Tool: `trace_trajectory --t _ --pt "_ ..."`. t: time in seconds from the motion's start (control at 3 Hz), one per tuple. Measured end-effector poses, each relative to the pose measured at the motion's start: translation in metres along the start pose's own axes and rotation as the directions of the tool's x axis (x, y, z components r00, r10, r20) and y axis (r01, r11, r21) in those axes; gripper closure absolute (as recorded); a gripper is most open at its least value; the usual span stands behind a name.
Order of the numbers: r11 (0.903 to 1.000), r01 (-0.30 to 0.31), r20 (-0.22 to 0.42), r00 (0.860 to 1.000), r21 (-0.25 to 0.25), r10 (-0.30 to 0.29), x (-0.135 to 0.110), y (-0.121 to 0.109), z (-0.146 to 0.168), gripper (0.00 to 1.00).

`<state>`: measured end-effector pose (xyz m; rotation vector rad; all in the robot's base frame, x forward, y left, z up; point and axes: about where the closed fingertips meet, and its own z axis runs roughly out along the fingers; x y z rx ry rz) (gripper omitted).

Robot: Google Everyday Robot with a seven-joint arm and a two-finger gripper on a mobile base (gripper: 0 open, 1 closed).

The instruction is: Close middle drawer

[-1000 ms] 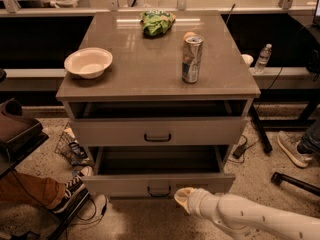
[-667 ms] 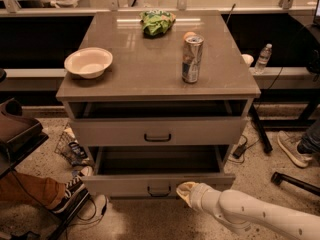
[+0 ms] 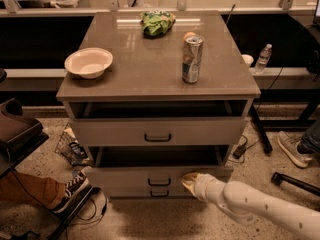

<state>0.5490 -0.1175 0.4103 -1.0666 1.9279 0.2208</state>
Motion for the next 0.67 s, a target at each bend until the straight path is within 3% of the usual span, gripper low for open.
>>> trace_trajectory --t 0.33,0.67 --pt "1.0000 -0.005 0.030 1.000 0.001 0.005 -0.0115 -0.0494 0.0381 1.00" --pt "1.0000 -0.005 0.030 1.000 0.000 0.005 -0.0114 -0.0468 0.0370 1.00"
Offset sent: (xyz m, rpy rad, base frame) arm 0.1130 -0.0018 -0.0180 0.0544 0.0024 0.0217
